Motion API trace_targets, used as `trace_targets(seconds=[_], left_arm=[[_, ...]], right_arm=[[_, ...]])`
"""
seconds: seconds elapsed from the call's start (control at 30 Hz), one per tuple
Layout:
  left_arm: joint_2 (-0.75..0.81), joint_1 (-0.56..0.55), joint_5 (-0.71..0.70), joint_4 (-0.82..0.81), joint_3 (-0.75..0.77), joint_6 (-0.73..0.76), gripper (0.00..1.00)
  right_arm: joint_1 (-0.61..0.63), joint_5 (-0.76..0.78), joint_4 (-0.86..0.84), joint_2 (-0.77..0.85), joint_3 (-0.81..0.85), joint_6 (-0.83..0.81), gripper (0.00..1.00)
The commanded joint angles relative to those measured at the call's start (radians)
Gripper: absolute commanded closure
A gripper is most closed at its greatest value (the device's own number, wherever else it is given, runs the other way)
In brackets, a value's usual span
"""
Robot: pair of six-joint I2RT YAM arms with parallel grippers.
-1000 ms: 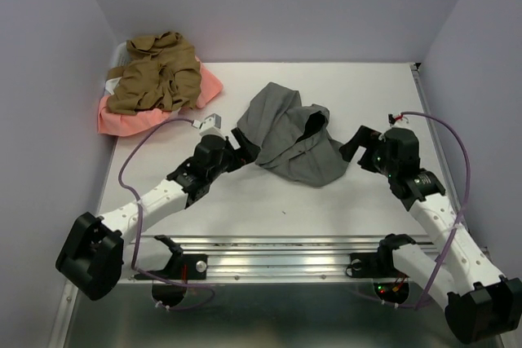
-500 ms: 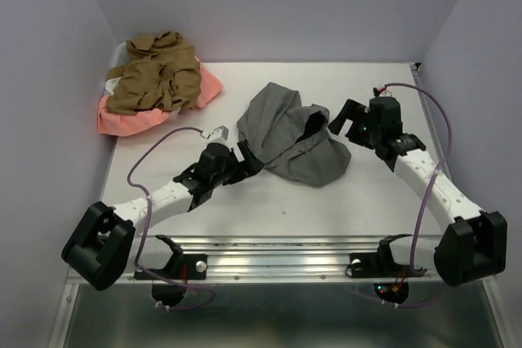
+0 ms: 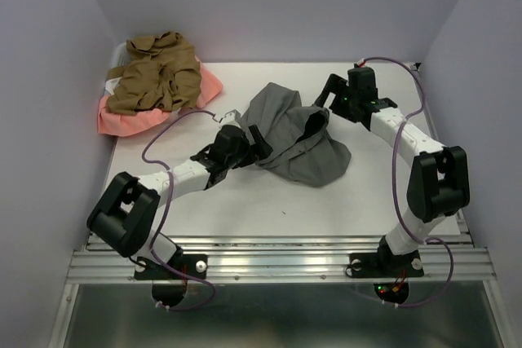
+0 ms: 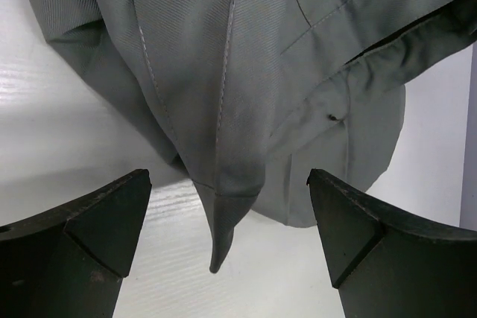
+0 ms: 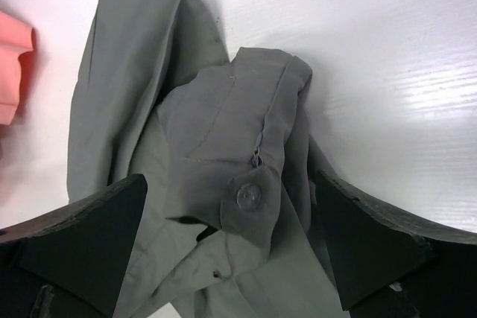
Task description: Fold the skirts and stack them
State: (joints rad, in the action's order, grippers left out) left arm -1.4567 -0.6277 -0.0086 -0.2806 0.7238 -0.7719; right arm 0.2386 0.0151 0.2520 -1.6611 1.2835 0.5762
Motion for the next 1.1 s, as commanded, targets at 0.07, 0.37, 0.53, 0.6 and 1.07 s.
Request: trace_targets(seconds=[0.07,0.37,0.53,0.6,1.07], left_arm=[[-0.047,0.019,-0.019,-0.026,0.051,0.008,0.01],[-0.060,0.029,-0.005,-0.035,0.035,-0.009,0.01],[-0.064,0.036,-0.007,-0.037,0.029,-0.007,0.02],[-0.065,0.040,-0.008,-0.040,0.026,-0.009,0.02],[-0.024,0.075,0.004,-0.074,-0.049,-0.018,0.23]], right_arm=[[0.016,0.031,0.015,-0.088,0.106,0.002,0.00],[0.016,0.088,0.010,-0.020,0.010,-0.027,0.42],[0.016,0.008,0.018,-0.029,0.000,-0.049,0.46],[0.016,-0.007,0.029,-0.046,0.013,-0.052,0.45],[0.016,-0.052,0.027,-0.020,-0.047,-0.019,0.99]])
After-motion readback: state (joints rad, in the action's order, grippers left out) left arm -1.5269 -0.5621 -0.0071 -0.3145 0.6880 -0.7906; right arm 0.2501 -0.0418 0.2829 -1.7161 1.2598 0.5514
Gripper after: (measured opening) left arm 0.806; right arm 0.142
